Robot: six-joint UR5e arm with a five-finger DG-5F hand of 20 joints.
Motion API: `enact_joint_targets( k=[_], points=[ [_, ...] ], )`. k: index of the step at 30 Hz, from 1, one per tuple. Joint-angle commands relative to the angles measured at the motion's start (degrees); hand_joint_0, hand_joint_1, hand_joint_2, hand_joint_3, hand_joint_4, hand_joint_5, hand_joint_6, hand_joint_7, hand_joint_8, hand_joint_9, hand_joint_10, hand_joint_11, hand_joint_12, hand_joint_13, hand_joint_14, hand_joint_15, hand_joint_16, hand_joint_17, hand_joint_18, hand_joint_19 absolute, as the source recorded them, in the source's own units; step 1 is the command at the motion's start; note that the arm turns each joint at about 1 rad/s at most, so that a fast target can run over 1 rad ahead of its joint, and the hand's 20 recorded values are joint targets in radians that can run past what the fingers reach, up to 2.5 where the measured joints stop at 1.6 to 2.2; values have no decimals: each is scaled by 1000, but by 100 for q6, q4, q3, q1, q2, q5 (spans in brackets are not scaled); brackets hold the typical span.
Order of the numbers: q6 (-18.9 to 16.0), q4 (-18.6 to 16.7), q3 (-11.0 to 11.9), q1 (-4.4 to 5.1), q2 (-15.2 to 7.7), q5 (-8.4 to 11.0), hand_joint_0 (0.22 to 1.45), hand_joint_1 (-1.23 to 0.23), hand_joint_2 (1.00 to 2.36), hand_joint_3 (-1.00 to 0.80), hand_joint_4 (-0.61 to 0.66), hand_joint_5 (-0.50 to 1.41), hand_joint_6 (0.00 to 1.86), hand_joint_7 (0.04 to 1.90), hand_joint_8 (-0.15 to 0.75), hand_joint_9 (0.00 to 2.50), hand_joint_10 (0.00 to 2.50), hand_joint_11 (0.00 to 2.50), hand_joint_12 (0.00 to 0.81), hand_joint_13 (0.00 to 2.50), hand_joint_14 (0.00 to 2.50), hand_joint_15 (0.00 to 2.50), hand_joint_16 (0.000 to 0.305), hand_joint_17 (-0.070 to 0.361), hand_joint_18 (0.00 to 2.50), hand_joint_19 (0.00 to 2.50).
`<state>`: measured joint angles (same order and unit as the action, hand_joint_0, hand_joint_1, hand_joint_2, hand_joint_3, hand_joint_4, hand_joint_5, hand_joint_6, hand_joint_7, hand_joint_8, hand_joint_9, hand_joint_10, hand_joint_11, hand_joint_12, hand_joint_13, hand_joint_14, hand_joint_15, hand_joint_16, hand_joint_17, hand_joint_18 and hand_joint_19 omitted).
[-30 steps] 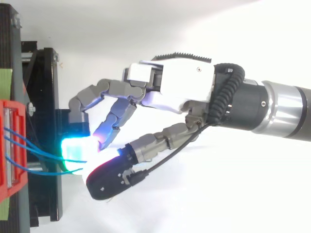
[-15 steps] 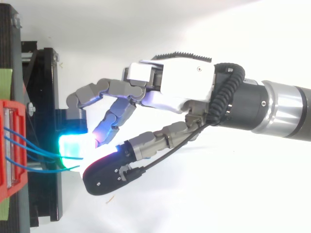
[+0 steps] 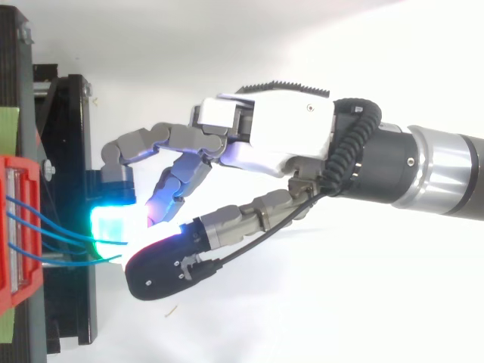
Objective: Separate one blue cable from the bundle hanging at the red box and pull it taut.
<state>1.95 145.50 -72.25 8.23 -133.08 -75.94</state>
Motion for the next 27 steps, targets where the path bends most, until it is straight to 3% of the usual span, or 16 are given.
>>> enact_joint_targets(
  k=[1, 17, 27],
  points=[
    [-1, 5, 0, 3, 1, 0, 889, -638, 1008, 185, 195, -85, 599, 1353, 345, 994, 14, 689, 383, 995, 16, 560, 45, 101, 718, 633],
    [-1, 5, 0, 3, 1, 9, 924, -653, 1016, 147, 206, -63, 534, 1439, 313, 994, 14, 613, 367, 992, 16, 574, 43, 96, 638, 684],
    [7, 31, 0, 3, 115, 18, 757, -666, 1002, 98, 211, -56, 503, 1477, 308, 997, 12, 571, 385, 1049, 15, 498, 45, 102, 894, 448]
  ],
)
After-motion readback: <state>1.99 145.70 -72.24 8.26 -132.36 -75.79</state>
